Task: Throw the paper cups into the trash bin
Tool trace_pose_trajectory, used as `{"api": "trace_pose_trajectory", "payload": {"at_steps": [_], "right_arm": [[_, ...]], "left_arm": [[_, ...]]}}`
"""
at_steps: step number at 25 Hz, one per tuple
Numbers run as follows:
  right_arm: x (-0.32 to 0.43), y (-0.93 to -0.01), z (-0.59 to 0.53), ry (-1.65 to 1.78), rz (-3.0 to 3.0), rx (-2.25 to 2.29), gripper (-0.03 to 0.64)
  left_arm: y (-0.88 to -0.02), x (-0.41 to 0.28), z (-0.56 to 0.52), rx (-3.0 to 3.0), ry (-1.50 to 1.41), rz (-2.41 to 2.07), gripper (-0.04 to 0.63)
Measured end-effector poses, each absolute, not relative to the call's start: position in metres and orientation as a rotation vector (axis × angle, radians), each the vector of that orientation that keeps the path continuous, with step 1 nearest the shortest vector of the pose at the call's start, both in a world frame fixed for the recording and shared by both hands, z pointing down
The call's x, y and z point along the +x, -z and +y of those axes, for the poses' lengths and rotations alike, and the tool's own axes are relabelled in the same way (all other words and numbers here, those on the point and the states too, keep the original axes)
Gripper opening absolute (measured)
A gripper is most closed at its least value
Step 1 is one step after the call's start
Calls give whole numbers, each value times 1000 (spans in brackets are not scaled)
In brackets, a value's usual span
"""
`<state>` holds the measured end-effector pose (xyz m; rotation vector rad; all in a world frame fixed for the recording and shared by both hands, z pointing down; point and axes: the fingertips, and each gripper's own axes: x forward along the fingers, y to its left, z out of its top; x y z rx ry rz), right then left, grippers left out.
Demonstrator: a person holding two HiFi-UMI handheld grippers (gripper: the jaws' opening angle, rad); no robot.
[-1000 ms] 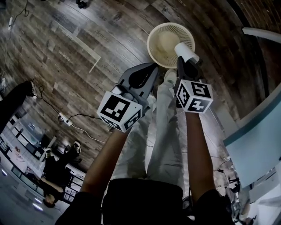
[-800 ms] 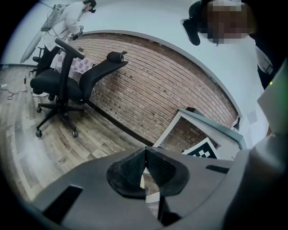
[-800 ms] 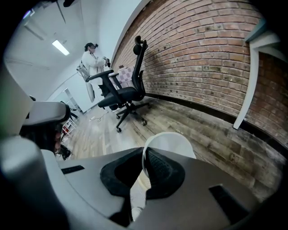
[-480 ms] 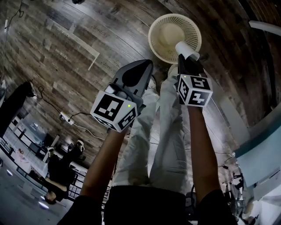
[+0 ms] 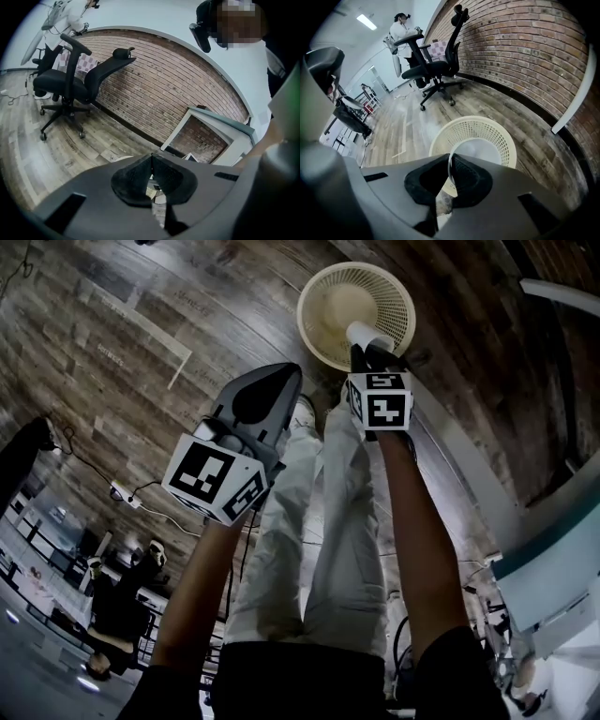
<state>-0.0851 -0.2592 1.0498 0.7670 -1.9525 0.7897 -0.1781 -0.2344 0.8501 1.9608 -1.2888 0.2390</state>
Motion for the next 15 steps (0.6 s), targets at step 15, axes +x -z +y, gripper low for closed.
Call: {"api": "trace_pose_trajectory", "payload": {"at_steps": [15], "right_arm": [[-67, -1109, -257, -840, -1822, 651, 16]], "left_arm": [[-861, -179, -231, 1975, -309, -1285, 3]]}}
